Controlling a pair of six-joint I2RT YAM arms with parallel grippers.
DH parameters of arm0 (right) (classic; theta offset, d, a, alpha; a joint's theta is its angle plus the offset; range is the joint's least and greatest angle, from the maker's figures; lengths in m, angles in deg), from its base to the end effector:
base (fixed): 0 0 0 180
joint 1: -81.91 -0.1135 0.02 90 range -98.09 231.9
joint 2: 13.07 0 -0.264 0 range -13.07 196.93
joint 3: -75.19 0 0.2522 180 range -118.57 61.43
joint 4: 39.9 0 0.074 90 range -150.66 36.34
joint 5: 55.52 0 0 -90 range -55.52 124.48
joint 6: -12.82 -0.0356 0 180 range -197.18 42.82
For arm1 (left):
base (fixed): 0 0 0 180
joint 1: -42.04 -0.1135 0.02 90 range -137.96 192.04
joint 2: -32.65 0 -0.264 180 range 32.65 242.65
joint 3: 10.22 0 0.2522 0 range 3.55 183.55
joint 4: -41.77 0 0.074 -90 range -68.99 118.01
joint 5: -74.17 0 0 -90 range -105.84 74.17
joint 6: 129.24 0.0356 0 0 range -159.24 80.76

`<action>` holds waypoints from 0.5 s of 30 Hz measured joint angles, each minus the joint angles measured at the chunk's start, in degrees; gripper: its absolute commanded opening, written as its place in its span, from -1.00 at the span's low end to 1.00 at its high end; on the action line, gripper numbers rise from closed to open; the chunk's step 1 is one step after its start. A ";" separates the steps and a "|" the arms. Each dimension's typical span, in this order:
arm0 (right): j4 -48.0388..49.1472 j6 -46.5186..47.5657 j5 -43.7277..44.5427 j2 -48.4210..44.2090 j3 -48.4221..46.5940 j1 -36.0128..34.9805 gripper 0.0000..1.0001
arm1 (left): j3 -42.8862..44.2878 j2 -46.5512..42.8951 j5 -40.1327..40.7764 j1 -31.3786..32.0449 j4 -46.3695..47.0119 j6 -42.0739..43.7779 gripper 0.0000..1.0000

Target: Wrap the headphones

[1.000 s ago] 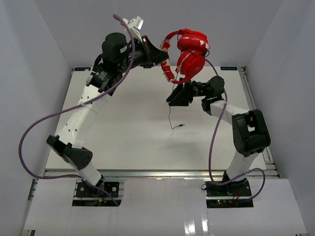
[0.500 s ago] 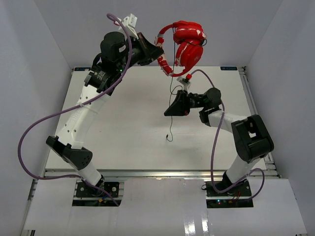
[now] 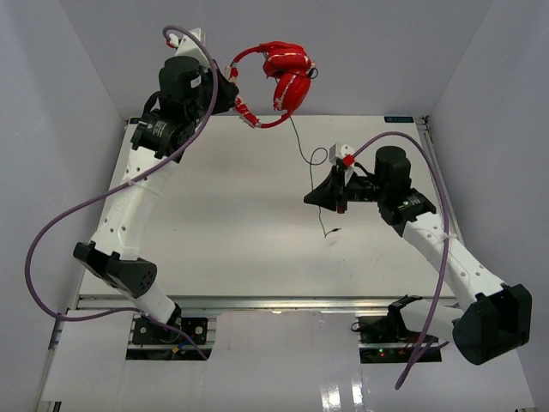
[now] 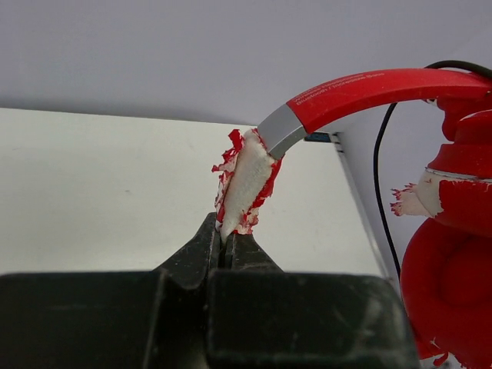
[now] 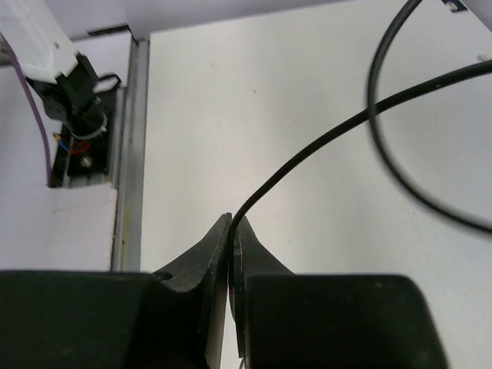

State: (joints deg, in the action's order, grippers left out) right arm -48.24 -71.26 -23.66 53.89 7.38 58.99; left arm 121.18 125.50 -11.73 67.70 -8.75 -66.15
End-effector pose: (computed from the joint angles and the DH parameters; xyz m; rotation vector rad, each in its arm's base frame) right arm 0.2285 0.1294 0.3481 -1.1382 1.3367 1.0722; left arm 0.3053 -0.1438 0.5116 -0.0725 1.8171 -0.5939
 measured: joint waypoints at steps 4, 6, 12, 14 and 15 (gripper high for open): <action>-19.98 16.40 10.97 -0.95 -3.80 -4.58 -0.85 | -1.54 -0.06 3.82 -1.78 -0.55 2.31 -1.00; -27.05 22.50 16.84 -0.85 -5.30 -8.14 -0.85 | -1.88 0.27 4.86 -1.98 -0.82 3.26 -1.00; -40.48 37.60 43.35 1.23 -9.64 -16.35 -0.85 | -2.91 4.33 6.12 -1.82 -0.06 5.90 -1.00; -42.50 42.32 52.03 2.10 -11.90 -15.57 -0.85 | -5.02 6.01 6.55 -1.81 0.85 6.85 -1.00; -42.71 44.15 55.53 2.47 -13.17 -14.99 -0.85 | -6.51 6.93 6.66 -1.83 1.24 7.21 -1.00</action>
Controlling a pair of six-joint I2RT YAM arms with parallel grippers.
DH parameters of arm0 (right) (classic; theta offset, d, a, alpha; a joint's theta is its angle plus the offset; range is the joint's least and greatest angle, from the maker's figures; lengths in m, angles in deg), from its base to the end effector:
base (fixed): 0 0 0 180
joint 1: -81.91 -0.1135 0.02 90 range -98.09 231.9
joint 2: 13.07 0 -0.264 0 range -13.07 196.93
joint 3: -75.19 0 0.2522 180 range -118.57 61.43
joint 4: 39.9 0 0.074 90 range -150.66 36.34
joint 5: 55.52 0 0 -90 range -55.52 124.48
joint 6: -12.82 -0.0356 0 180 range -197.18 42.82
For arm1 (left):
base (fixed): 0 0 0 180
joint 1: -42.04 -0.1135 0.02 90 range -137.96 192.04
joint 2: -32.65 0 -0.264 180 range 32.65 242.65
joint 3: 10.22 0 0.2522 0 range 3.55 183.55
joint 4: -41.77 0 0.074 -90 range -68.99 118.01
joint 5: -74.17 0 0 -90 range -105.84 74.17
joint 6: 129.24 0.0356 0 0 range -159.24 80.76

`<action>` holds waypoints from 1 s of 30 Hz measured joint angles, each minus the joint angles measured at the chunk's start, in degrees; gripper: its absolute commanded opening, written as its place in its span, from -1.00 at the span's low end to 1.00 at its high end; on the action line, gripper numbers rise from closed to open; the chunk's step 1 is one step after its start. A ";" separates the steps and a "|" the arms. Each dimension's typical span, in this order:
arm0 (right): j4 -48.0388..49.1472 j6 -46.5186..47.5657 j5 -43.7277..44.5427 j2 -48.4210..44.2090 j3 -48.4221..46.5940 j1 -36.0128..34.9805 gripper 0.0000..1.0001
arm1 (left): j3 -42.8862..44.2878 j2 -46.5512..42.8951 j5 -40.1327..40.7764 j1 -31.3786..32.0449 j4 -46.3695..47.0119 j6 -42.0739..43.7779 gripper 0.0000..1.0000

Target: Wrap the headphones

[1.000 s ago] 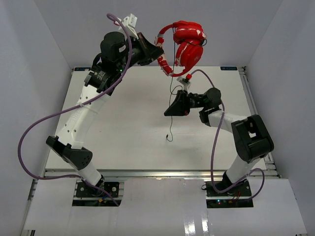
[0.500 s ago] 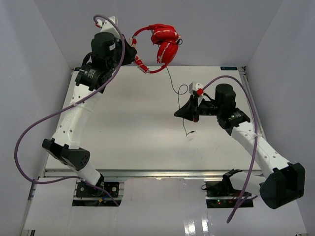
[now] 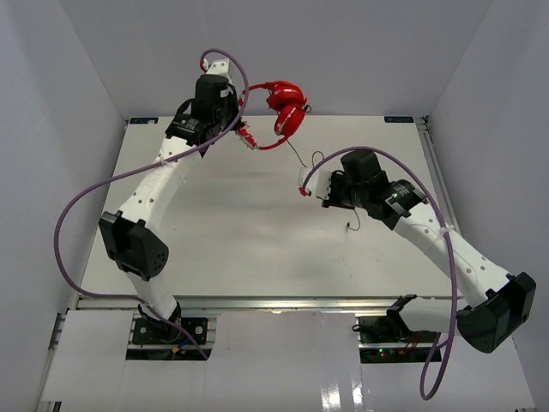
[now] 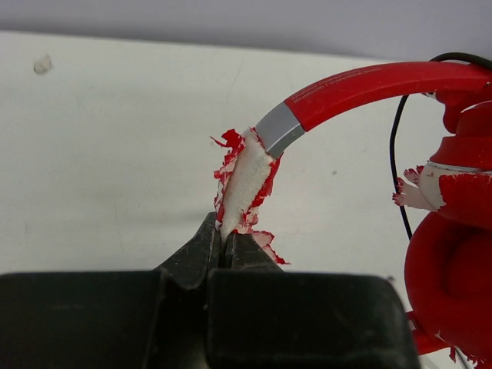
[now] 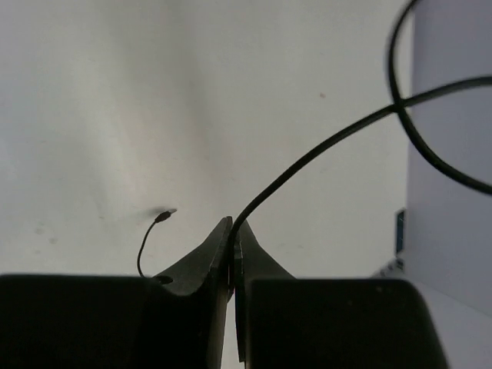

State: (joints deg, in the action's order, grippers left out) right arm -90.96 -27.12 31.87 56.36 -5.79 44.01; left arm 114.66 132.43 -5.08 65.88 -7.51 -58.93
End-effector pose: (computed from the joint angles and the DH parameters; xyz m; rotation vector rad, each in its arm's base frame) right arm 0.2033 0.1603 0.3415 -1.5869 1.6095 -0.0617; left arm 0.3618 -0.1526 0.4360 -0.0491 1.9971 -0.3043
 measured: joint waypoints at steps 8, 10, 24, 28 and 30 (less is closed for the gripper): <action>-1.52 8.16 10.13 2.62 -12.77 0.87 -0.85 | -9.13 11.10 0.17 0.44 0.48 1.22 -1.00; -2.11 9.18 9.70 2.62 -14.04 -0.12 -0.85 | -9.13 14.19 0.02 1.15 0.44 1.07 -1.00; 4.31 11.87 9.27 4.13 -16.71 -1.11 -0.85 | -10.86 20.12 -10.82 8.29 5.89 1.97 -1.00; 9.97 10.06 9.46 4.83 -16.66 3.92 -0.85 | -19.84 17.05 -16.57 9.49 10.59 2.91 -1.00; 11.90 8.96 9.23 5.04 -15.85 6.83 -0.85 | -25.89 14.13 -20.20 9.88 12.76 3.46 -1.00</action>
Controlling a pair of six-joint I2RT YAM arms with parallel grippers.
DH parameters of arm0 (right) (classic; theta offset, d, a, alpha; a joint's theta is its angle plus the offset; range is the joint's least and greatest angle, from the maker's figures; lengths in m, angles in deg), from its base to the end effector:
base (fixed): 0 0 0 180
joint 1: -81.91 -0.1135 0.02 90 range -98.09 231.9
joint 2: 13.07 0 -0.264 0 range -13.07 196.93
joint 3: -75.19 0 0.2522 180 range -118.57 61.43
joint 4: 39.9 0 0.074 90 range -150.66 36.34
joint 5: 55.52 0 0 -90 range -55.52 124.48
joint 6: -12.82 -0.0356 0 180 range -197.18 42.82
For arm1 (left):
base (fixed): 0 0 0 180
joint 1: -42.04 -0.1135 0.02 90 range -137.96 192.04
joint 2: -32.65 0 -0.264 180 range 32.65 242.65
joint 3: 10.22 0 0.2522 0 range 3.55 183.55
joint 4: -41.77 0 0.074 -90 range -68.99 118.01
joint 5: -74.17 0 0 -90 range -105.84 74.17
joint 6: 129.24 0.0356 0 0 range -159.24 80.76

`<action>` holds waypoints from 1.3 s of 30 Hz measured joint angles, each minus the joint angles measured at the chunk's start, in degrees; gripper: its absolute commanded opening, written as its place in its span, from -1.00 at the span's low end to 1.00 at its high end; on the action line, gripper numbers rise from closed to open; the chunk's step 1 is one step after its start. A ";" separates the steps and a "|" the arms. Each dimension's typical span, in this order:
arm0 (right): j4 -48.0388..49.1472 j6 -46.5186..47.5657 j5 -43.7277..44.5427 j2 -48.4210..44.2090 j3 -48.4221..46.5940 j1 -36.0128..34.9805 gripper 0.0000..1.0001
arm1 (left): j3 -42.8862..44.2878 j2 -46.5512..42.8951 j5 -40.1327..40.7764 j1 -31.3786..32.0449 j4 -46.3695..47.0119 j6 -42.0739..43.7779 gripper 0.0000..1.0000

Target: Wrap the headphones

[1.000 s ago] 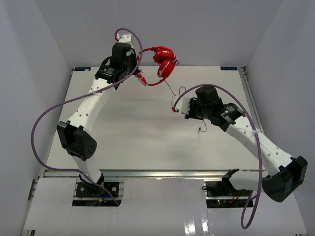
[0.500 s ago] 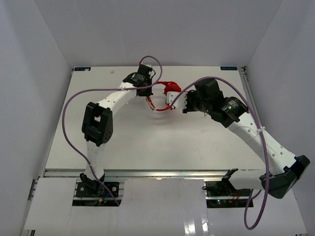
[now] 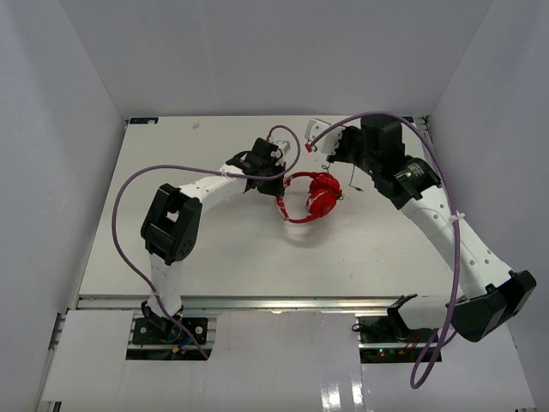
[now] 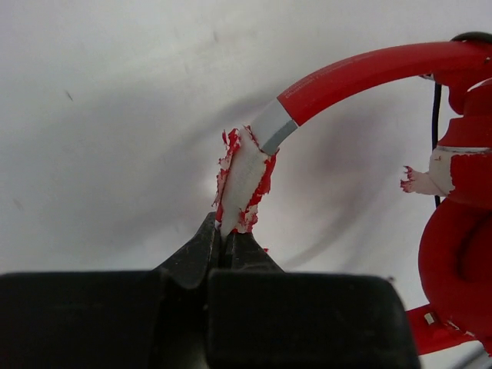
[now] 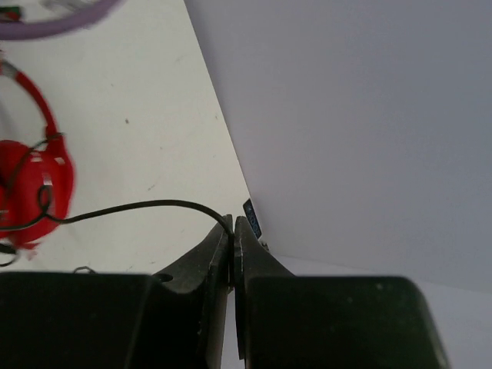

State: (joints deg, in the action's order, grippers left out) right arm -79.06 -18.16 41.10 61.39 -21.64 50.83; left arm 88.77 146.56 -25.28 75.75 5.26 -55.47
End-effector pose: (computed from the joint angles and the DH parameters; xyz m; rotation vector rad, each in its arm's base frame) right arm 0.2481 0.1447 0.4322 -1.2761 1.3882 -0.4436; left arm 0.3617 -0.2484 0.2046 0.4587 2.5001 -0.5657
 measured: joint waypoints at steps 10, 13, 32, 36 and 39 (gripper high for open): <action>2.88 -3.94 -6.19 1.03 3.74 5.51 -0.85 | -9.74 -11.85 -15.69 3.96 6.67 5.89 -1.00; 2.28 -5.50 -10.23 1.02 3.60 5.50 -0.85 | -9.24 -12.44 -17.70 5.30 7.53 6.73 -1.00; -0.03 -3.94 -18.90 -15.96 9.50 8.90 -0.85 | -23.47 -19.72 -24.57 -15.18 28.17 -16.87 -1.00; -3.43 -1.83 -23.32 -18.87 13.22 9.27 -0.85 | -23.76 -21.07 -27.62 -18.28 34.80 -24.29 -1.00; -5.85 1.25 -27.18 -20.31 14.54 9.18 -0.85 | -21.98 -20.77 -27.18 -18.66 34.92 -28.63 -1.00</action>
State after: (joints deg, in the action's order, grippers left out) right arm -84.90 -16.90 13.92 41.09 -7.10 60.01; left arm 66.79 125.79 -52.45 57.09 40.18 -84.11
